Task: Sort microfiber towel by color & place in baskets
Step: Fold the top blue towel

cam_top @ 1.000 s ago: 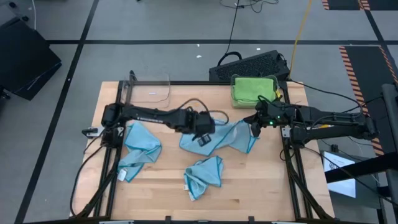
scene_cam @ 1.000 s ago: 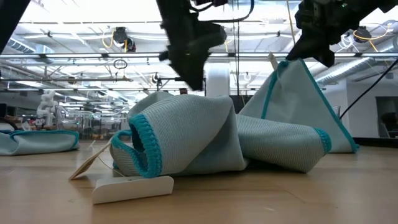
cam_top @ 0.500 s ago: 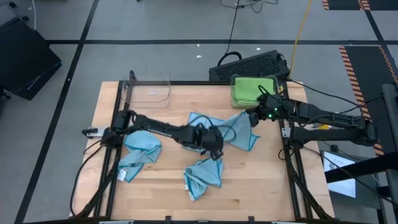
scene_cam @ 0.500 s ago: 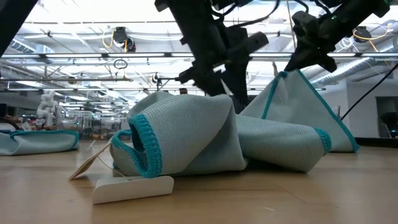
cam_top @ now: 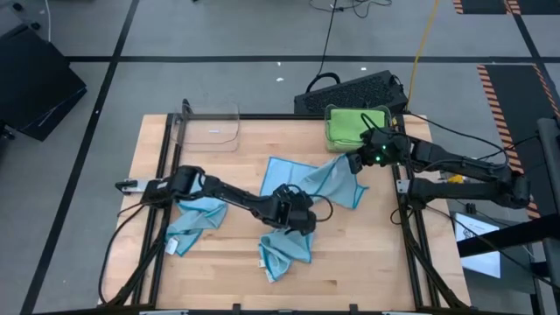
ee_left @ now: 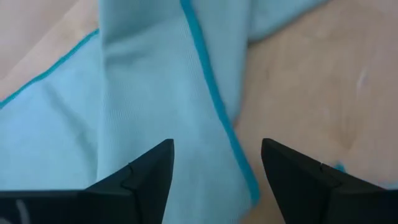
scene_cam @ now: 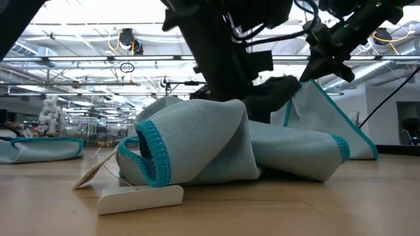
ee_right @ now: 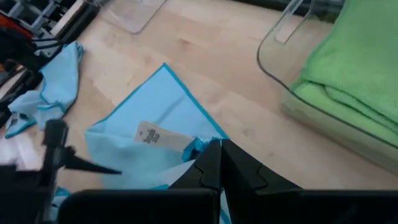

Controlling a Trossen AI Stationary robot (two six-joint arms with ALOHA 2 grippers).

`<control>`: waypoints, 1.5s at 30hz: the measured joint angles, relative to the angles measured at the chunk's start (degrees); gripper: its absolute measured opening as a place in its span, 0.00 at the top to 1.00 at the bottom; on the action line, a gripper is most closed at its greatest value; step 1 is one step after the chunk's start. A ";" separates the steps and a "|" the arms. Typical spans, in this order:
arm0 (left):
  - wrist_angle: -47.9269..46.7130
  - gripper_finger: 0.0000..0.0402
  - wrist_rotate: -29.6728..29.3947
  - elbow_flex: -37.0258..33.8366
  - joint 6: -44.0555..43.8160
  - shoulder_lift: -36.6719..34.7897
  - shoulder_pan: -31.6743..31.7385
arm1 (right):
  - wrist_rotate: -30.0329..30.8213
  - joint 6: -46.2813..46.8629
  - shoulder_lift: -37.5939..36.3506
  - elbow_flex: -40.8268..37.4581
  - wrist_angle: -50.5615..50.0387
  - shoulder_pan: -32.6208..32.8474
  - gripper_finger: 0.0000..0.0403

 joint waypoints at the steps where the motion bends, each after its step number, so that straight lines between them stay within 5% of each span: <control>1: 1.25 0.39 0.52 0.03 -0.08 0.61 0.43 | -0.65 -0.01 0.12 0.00 0.11 0.00 1.00; 7: 2.99 0.39 9.19 0.07 0.24 3.08 2.57 | -0.94 0.83 0.37 0.00 0.05 -0.03 1.00; 11: -0.25 0.41 10.03 0.22 -1.05 2.38 2.99 | -0.98 1.39 0.46 0.00 0.07 -0.11 1.00; 20: -13.20 0.96 10.64 0.03 3.33 0.00 3.30 | -1.00 1.47 0.49 0.00 -0.39 -0.15 1.00; 26: -15.60 0.99 15.18 -0.07 8.32 -3.78 3.09 | -3.11 -3.29 0.48 0.00 -0.77 -0.15 1.00; 30: -19.15 0.98 18.33 -0.04 10.96 -9.92 3.16 | -9.88 -9.84 -0.22 0.00 -0.90 -0.17 1.00; 38: -18.86 0.97 44.39 -0.02 20.48 -21.66 5.63 | -29.97 -10.13 -1.28 0.00 -3.28 -0.09 1.00; 41: -17.85 0.97 51.94 0.04 28.47 -24.31 6.49 | -30.76 -10.19 -1.53 0.00 -5.35 0.11 1.00; 45: -22.07 0.99 49.55 -0.21 41.19 -24.43 10.37 | -26.71 -9.99 -1.54 0.00 -8.04 0.02 1.00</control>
